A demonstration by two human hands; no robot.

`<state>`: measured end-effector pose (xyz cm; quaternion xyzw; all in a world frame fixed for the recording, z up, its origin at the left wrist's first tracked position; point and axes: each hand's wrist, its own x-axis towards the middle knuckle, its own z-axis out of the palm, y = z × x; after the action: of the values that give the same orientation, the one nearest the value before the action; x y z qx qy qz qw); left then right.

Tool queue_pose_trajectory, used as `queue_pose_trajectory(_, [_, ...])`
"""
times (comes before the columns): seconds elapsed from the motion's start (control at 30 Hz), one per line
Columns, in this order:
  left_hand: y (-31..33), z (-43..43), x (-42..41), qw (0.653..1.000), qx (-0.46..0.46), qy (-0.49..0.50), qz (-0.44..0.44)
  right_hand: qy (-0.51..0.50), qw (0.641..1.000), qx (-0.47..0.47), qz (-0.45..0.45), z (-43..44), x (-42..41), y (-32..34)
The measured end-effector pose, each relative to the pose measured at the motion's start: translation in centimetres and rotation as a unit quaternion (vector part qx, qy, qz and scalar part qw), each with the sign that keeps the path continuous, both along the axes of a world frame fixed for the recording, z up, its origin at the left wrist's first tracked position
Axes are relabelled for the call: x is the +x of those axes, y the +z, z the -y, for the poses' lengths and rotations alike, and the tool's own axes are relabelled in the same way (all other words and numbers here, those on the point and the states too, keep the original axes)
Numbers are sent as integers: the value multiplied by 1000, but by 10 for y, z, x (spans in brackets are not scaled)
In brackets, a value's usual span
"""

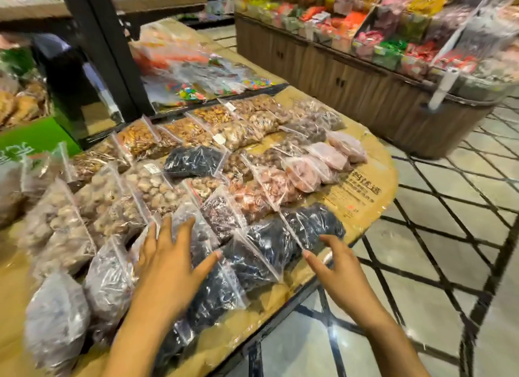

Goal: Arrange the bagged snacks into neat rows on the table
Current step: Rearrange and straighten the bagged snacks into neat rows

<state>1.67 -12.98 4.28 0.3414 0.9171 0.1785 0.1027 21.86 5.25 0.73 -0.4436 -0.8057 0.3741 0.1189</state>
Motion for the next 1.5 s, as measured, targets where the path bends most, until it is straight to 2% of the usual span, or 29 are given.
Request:
queue_pose_trajectory(0.07, [3, -10, -7, 1000, -16, 17, -13, 46, 998, 36, 39, -17, -20, 0])
queue_pose_trajectory(0.17, [5, -31, -26, 998, -48, 26, -43, 112, 969, 186, 117, -44, -56, -1])
queue_pose_trajectory(0.23, [4, -48, -45, 995, -70, 30, -57, 134, 957, 216, 139, -63, -77, 0])
queue_pose_trajectory(0.4, [-5, -96, -89, 993, -95, 37, -65, 186, 946, 204, 168, -101, -103, -2])
queue_pose_trajectory(0.53, [-10, -133, -133, 987, -143, 48, -62, 207, 957, 168, 114, -127, -112, 4])
queue_pose_trajectory(0.6, [-11, -149, -160, 981, -165, 42, -89, 202, 967, 134, 74, -142, -119, 9])
queue_pose_trajectory(0.7, [-15, -178, -200, 977, -169, 10, -131, 227, 964, 131, 49, -166, -135, 15])
queue_pose_trajectory(0.77, [-26, -196, -220, 978, -183, -18, -99, 254, 956, 138, 46, -186, -149, 14])
queue_pose_trajectory(0.83, [-39, -211, -226, 979, -204, -21, -24, 282, 946, 151, 50, -205, -160, 13])
queue_pose_trajectory(0.9, [-54, -224, -228, 976, -218, -10, -4, 309, 935, 164, 56, -224, -168, 13])
queue_pose_trajectory(1.07, [-54, -246, -246, 952, -295, -32, -76, 323, 931, 153, 67, -264, -179, 13])
queue_pose_trajectory(1.17, [-48, -262, -249, 935, -343, -53, -76, 327, 935, 127, 50, -273, -187, 14])
queue_pose_trajectory(1.3, [-52, -263, -254, 959, -282, -33, -20, 317, 940, 117, 53, -277, -195, 12])
queue_pose_trajectory(1.37, [-57, -254, -256, 973, -226, -25, -37, 306, 943, 113, 67, -274, -196, 12])
queue_pose_trajectory(1.43, [-61, -243, -252, 985, -157, -8, -66, 300, 946, 110, 63, -265, -197, 12])
queue_pose_trajectory(1.5, [-60, -230, -246, 997, -31, 60, -41, 303, 944, 122, 42, -254, -195, 16])
